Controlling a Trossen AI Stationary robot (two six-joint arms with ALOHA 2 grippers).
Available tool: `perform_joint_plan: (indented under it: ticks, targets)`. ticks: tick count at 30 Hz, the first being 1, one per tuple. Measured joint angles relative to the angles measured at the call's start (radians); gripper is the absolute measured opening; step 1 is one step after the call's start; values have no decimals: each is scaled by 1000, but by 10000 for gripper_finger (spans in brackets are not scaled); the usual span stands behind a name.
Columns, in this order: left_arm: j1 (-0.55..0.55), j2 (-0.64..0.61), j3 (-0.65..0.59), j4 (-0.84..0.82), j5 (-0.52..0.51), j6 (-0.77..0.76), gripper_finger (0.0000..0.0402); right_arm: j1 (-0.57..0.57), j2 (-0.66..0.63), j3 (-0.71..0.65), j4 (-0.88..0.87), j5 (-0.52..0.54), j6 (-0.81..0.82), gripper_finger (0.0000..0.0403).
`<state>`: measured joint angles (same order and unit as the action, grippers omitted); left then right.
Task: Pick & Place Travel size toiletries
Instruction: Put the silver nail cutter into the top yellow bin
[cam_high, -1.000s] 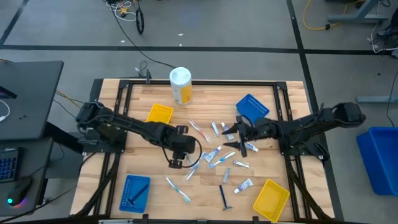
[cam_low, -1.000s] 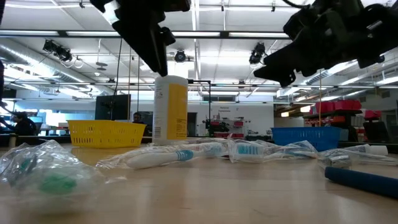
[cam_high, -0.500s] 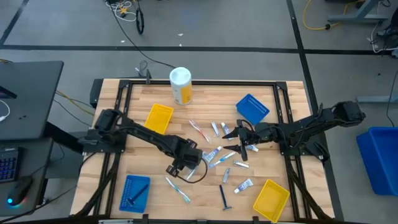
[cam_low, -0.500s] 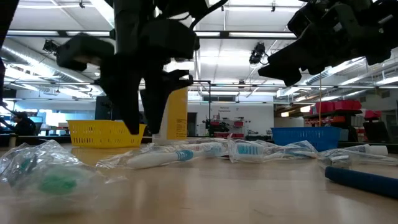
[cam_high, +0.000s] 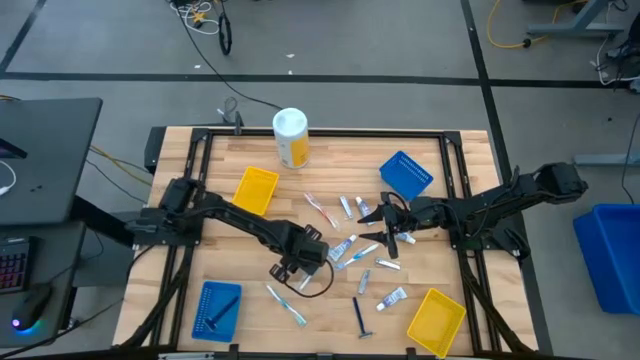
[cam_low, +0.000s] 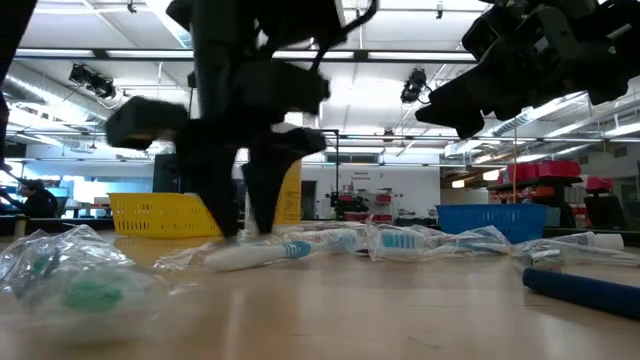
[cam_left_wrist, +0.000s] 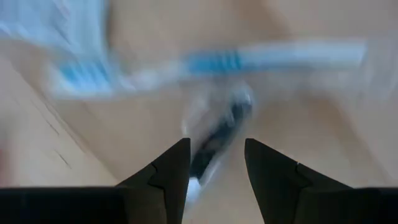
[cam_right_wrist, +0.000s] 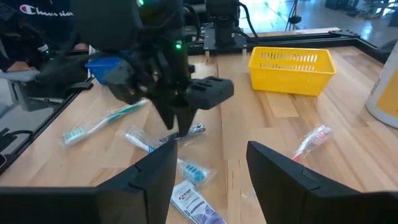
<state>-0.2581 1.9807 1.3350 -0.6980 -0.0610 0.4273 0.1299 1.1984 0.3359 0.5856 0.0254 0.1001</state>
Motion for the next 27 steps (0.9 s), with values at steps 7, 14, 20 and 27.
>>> perform_joint_plan:
  ticks: [7, 14, 20, 27]
  targets:
    - [-1, 44, 8, 16, -40, 26, 161, 0, 0, 0, -1, 0, -2, 202]
    - [4, 36, 4, 3, 7, -59, 95, 0, 0, 0, -5, 0, -2, 214]
    - [3, 26, 4, -19, -2, -197, 48, 0, 0, 0, -6, 0, -3, 218]
    - [17, -96, 2, -172, -54, -384, 54, 0, 0, 0, -4, 0, -3, 204]
